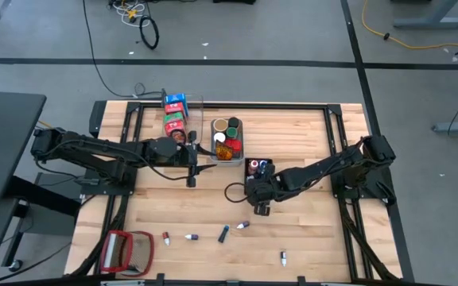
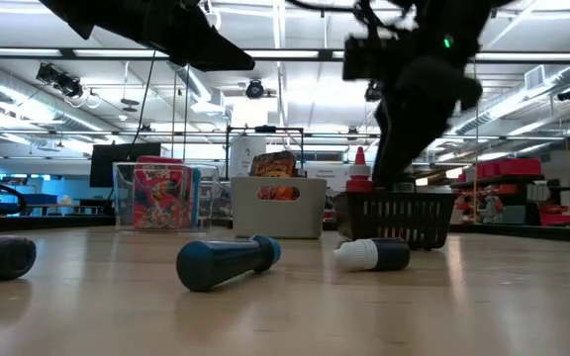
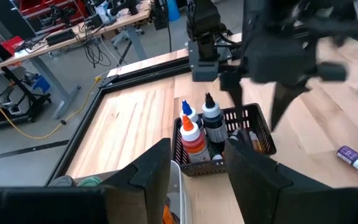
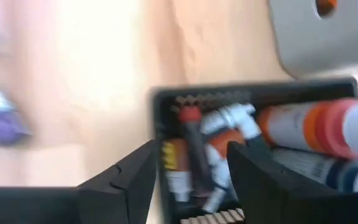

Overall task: Pick & Place Kitchen Items
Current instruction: Put the black food coloring bottle into the black bin

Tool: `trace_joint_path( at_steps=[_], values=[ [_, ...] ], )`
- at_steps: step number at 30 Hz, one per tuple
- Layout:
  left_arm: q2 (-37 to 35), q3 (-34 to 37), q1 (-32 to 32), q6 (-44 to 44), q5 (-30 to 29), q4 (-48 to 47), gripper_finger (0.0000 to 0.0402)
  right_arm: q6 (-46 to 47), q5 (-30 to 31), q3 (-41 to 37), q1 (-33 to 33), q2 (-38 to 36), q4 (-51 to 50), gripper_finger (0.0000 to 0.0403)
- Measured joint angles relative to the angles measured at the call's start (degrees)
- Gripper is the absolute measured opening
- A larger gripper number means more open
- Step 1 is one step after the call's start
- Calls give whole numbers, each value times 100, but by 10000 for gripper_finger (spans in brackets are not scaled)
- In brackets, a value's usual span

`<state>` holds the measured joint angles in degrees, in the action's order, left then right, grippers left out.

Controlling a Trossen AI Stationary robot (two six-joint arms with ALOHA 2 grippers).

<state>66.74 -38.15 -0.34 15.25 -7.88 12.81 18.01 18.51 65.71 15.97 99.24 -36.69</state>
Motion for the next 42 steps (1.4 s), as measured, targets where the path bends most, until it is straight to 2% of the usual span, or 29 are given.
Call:
trace_joint_path(
  at_steps=[4,7,14,19,23,29,33,37,42],
  values=[
    [0,0,2,0,0,22,160,-24,-453,550,15,0,-186,201],
    [0,0,2,0,0,28,160,-320,-1030,807,50,0,-242,192],
    [0,0,1,-144,2,-2,160,-1394,-1704,926,457,0,-198,174],
    [-2,0,0,-149,2,-17,160,-2008,-1693,834,918,0,-192,165],
    [-1,0,0,-151,2,-41,160,-1753,-1309,815,1192,0,-188,162],
    [0,0,0,-319,2,-45,160,-1704,-1331,813,1430,0,-59,162],
    [0,0,-2,-492,2,-45,160,-1670,-1369,811,1466,0,493,162],
    [-1,0,-2,-621,23,-80,160,-1639,-1645,811,1408,38,1154,162],
    [0,0,-2,-692,54,-172,160,-2022,-2286,811,1522,44,1017,163]
  ],
)
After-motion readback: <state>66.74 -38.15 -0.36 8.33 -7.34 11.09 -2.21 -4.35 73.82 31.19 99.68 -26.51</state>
